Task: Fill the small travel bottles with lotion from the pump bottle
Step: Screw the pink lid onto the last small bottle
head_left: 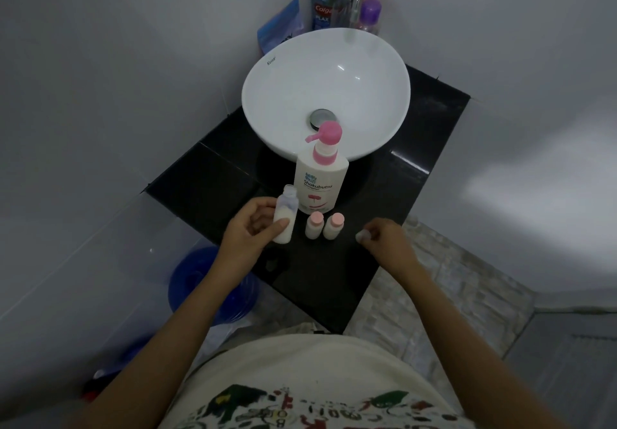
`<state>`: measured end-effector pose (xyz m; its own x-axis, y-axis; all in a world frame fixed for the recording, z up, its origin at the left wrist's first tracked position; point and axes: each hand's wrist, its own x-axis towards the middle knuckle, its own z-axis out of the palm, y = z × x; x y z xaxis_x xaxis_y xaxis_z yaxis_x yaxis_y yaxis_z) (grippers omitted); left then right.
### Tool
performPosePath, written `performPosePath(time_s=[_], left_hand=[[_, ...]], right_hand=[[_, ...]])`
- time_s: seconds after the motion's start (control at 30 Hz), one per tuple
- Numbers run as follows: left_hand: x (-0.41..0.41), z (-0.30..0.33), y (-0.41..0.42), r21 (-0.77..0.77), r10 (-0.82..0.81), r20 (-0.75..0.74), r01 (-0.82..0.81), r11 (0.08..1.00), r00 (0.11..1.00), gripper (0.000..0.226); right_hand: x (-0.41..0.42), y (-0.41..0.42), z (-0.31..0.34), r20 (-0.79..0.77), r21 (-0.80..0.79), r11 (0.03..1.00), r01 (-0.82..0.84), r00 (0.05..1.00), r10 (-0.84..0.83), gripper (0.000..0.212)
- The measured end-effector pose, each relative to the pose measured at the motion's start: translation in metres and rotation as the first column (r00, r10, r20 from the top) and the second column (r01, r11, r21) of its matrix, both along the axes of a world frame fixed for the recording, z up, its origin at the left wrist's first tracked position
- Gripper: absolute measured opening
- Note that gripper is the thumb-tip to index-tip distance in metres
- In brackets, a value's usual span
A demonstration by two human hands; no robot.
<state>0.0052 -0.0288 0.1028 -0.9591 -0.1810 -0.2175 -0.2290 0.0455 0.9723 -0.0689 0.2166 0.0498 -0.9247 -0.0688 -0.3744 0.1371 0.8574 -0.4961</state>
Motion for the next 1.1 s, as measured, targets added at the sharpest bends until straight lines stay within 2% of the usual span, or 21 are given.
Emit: performPosePath(time_s=[0.1,0.17,0.23,0.3,0.37,0.53,0.63,0.73,0.8,0.87,1.03,1.1], left_hand=[[0.000,0.011,0.004,0.016,-0.018,-0.011,0.018,1.000,1.000,0.029],[0.001,0.017,0.007,0.040,-0.041,-0.012,0.042,0.998,0.999,0.028],[0.001,0.022,0.010,0.053,-0.061,-0.013,0.062,0.997,0.998,0.028],[0.003,0.027,0.013,0.065,-0.080,-0.023,0.081,0.995,0.997,0.028],[0.004,0.030,0.015,0.073,-0.085,-0.024,0.087,0.994,0.996,0.028],[0.007,0.037,0.016,0.071,-0.097,-0.045,0.101,0.992,0.994,0.027],[0.009,0.041,0.017,0.081,-0.099,-0.055,0.103,0.991,0.994,0.027],[0.011,0.044,0.019,0.105,-0.108,-0.055,0.114,0.988,0.993,0.034],[0.011,0.045,0.020,0.105,-0.119,-0.056,0.124,0.987,0.991,0.035],[0.010,0.046,0.022,0.102,-0.121,-0.057,0.126,0.987,0.991,0.028],[0.008,0.049,0.023,0.114,-0.113,-0.068,0.121,0.986,0.991,0.024],[0.008,0.050,0.024,0.118,-0.115,-0.071,0.123,0.985,0.991,0.024]], right_hand=[[0.004,-0.009,0.035,-0.010,-0.269,0.955,0.124,0.991,-0.132,0.021],[0.010,-0.018,0.067,-0.001,-0.477,0.864,0.160,0.983,-0.183,0.020],[0.016,-0.026,0.098,-0.007,-0.629,0.766,0.133,0.984,-0.176,0.020],[0.022,-0.032,0.119,-0.041,-0.709,0.702,0.060,0.991,-0.127,0.021],[0.025,-0.036,0.129,-0.083,-0.723,0.691,-0.009,0.994,-0.074,0.023],[0.025,-0.036,0.132,-0.171,-0.620,0.773,-0.135,0.985,0.035,0.026],[0.026,-0.032,0.137,-0.183,-0.608,0.765,-0.212,0.975,0.124,0.027],[0.025,-0.029,0.141,-0.178,-0.592,0.774,-0.225,0.973,0.146,0.019],[0.024,-0.031,0.140,-0.188,-0.510,0.832,-0.216,0.973,0.137,0.012],[0.024,-0.035,0.139,-0.194,-0.429,0.883,-0.188,0.974,0.114,0.022],[0.021,-0.027,0.143,-0.179,-0.470,0.841,-0.267,0.962,0.206,0.024],[0.022,-0.027,0.143,-0.191,-0.483,0.836,-0.261,0.963,0.190,0.016]])
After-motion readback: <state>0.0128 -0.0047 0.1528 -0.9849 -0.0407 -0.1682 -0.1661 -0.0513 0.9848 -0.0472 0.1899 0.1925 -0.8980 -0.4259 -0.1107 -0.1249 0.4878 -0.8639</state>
